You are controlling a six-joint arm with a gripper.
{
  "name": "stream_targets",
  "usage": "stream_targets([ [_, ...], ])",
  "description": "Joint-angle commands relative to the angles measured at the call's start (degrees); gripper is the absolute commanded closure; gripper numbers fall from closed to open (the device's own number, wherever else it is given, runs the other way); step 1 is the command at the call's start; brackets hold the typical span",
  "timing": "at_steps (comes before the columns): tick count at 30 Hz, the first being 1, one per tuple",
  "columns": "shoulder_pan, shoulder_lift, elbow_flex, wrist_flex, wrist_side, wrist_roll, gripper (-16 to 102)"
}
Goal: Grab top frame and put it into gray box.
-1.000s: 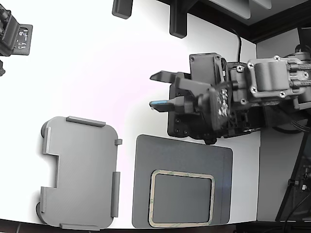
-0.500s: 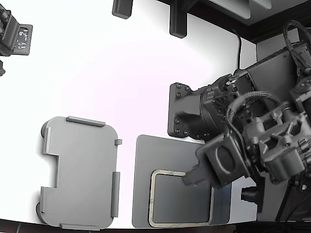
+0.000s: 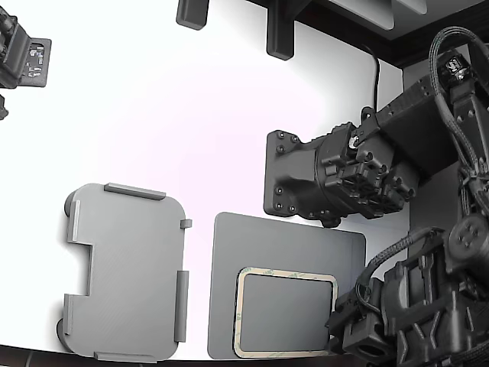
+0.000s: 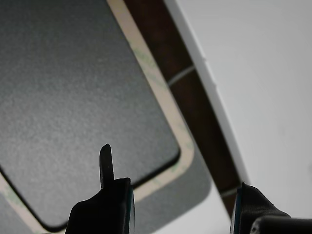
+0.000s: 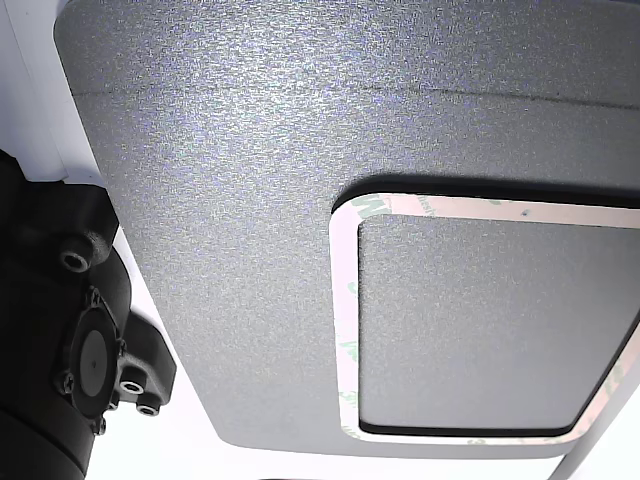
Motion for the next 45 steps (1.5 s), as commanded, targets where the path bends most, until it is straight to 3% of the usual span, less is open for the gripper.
stream_targets([
  [1,2.2,-2.8,-2.5,0.5,0.0,-0.2,5],
  [5,6.2,-8.5,-7.4,3.0,1.8,0.9,9],
  [11,9.7,-17.6,-12.0,4.0,2.5,1.2,-14],
  [30,16.2,-29.2,-15.5,0.4,6.2,-4.0,-13],
  [45,17.4,-36.6,-20.8,-0.6,4.2,-3.8,-10],
])
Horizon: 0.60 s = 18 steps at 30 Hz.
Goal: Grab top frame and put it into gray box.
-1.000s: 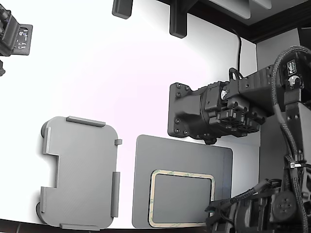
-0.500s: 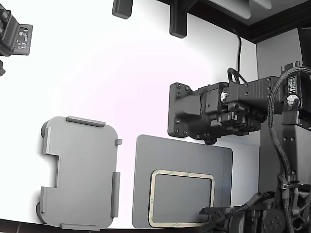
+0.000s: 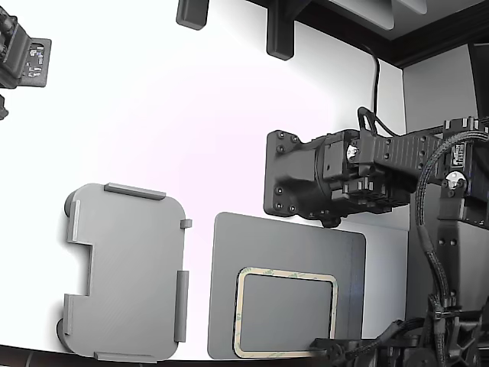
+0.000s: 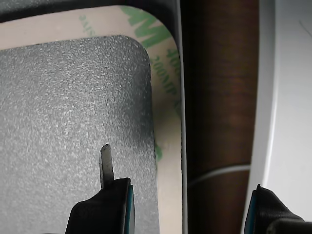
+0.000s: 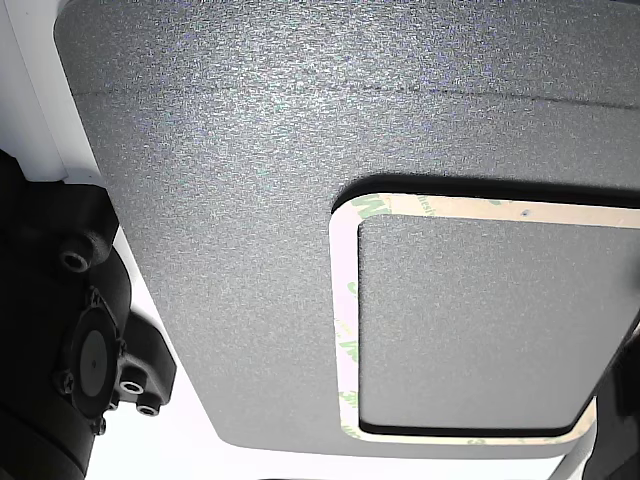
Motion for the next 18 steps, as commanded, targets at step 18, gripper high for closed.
stream_targets([
  [18,1.3,-1.3,-2.9,1.7,2.2,0.3,-7],
])
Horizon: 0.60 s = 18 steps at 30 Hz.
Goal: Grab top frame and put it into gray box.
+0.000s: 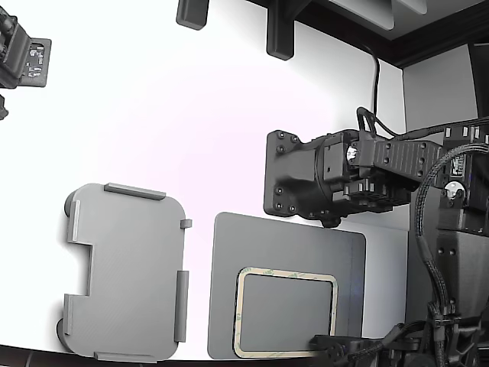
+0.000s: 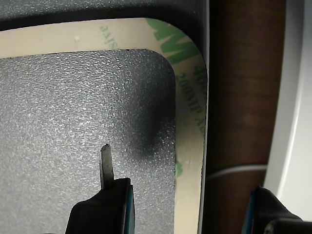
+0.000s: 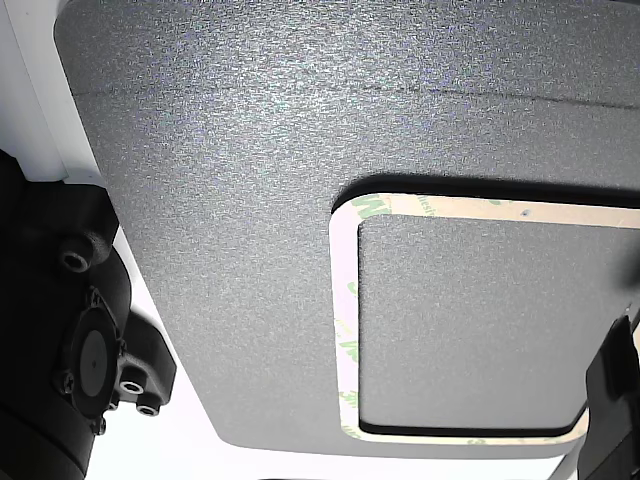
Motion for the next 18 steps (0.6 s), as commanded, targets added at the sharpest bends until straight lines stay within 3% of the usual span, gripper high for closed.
stream_targets([
  [1,-0.6,0.7,-1.1,-0.6,0.2,-0.1,-6],
  [10,-0.5,-0.6,-1.0,-2.3,-0.1,0.4,5],
  [15,-0.4,-1.3,-1.7,-2.3,0.4,0.4,20],
  [18,-0.4,-1.4,-1.5,-2.4,0.7,0.3,20],
])
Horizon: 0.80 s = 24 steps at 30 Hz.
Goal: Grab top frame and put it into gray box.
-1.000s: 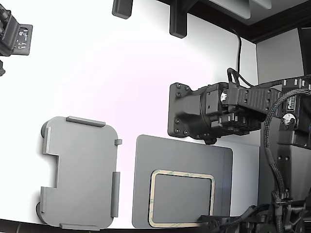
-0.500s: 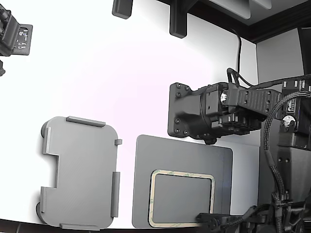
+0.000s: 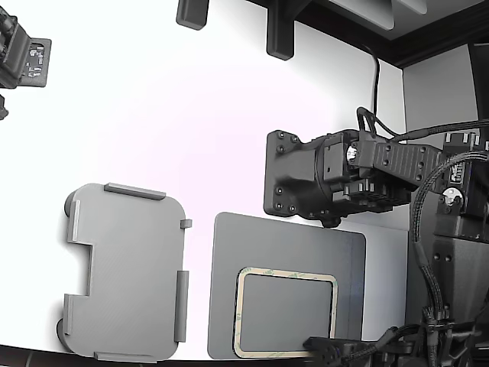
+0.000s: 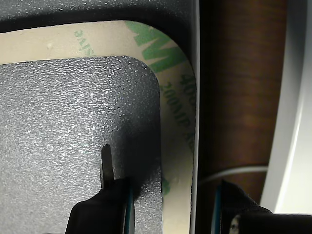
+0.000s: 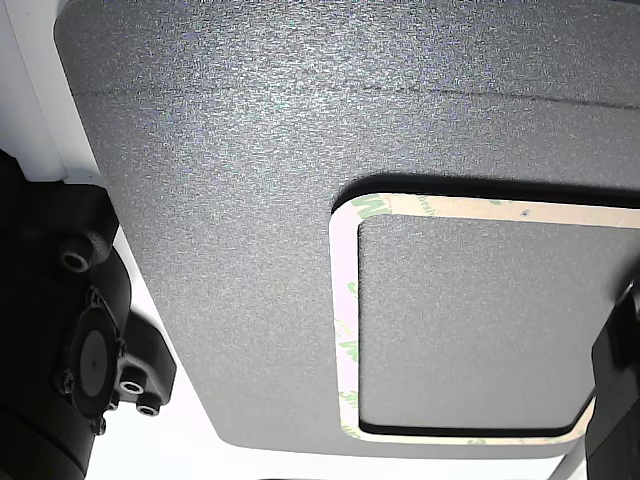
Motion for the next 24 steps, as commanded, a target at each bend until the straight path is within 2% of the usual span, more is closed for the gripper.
stream_targets([
  [1,-0.5,1.1,-1.2,-0.3,0.1,-0.2,20],
  [15,-0.1,0.7,-1.2,-0.9,0.4,0.1,31],
  [24,0.3,1.1,-0.9,-1.1,1.1,0.3,43],
])
